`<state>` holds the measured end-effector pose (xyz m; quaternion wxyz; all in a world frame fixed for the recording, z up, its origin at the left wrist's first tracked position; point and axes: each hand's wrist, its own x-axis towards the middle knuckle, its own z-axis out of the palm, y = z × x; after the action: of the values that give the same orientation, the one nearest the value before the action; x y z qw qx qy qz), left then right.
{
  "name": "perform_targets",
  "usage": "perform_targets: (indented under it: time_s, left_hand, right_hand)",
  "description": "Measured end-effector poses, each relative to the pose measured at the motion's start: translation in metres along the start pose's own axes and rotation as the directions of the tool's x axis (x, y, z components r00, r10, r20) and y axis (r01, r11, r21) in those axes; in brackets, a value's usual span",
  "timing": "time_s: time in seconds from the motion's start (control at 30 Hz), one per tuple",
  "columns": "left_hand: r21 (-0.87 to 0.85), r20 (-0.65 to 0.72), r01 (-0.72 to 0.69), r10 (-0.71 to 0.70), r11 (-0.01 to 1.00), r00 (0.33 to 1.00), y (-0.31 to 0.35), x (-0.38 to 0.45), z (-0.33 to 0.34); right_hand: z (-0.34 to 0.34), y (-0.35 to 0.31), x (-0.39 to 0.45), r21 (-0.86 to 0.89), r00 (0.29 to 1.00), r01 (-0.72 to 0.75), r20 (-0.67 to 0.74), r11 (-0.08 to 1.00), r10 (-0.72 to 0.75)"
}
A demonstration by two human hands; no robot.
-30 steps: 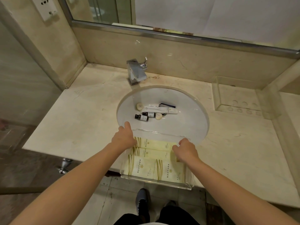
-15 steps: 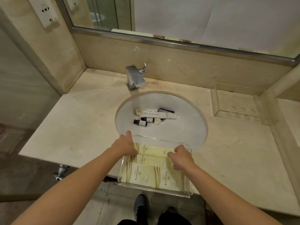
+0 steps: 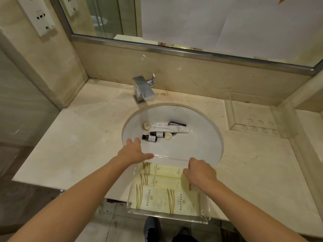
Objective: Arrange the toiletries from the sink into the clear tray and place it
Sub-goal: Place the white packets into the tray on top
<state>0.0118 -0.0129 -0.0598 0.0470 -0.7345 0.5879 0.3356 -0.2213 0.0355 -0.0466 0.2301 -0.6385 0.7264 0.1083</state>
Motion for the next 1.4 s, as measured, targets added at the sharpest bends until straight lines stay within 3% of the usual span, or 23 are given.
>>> perform_targets:
  time_s: [0.2, 0.47, 0.63, 0.8, 1.0, 1.1, 1.27, 1.4]
  left_hand:
    - [-0.145, -0.068, -0.022, 0.012, 0.989, 0.998, 0.011, 0.036, -0.024]
    - [-0.122, -0.018, -0.070, 0.068, 0.990, 0.998, 0.029, 0.084, -0.032]
    - [-0.082, 0.010, -0.069, 0.070, 0.994, 0.997, 0.042, 0.122, -0.026]
    - [0.003, 0.044, -0.080, 0.080, 0.997, 0.996, 0.054, 0.169, -0.003]
    - [0.262, 0.036, -0.156, 0.152, 0.952, 0.988, 0.066, 0.216, 0.032]
    - [0.423, 0.034, -0.137, 0.135, 0.895, 0.990, 0.068, 0.230, 0.044]
    - [0.428, 0.068, -0.092, 0.069, 0.899, 0.995, 0.067, 0.247, 0.052]
    - [0.505, 0.083, -0.145, 0.119, 0.851, 0.989, 0.068, 0.249, 0.050]
  right_hand:
    - [-0.015, -0.002, 0.026, 0.076, 0.993, 0.017, -0.120, 0.997, -0.008]
    - [-0.023, 0.012, 0.076, 0.130, 0.997, -0.032, -0.066, 0.991, 0.041]
    - [-0.017, 0.012, 0.121, 0.117, 0.999, 0.013, -0.049, 0.993, -0.007]
    - [0.002, 0.012, 0.173, 0.135, 0.992, 0.088, 0.077, 0.987, -0.099]
    - [0.024, 0.014, 0.217, 0.111, 0.986, 0.109, 0.115, 0.988, -0.122]
    - [0.032, 0.012, 0.236, 0.091, 0.988, 0.115, 0.097, 0.989, -0.124]
    - [0.038, 0.006, 0.263, 0.002, 0.988, 0.149, 0.029, 0.989, -0.149]
    - [0.044, 0.003, 0.272, -0.070, 0.988, 0.115, -0.091, 0.991, -0.121]
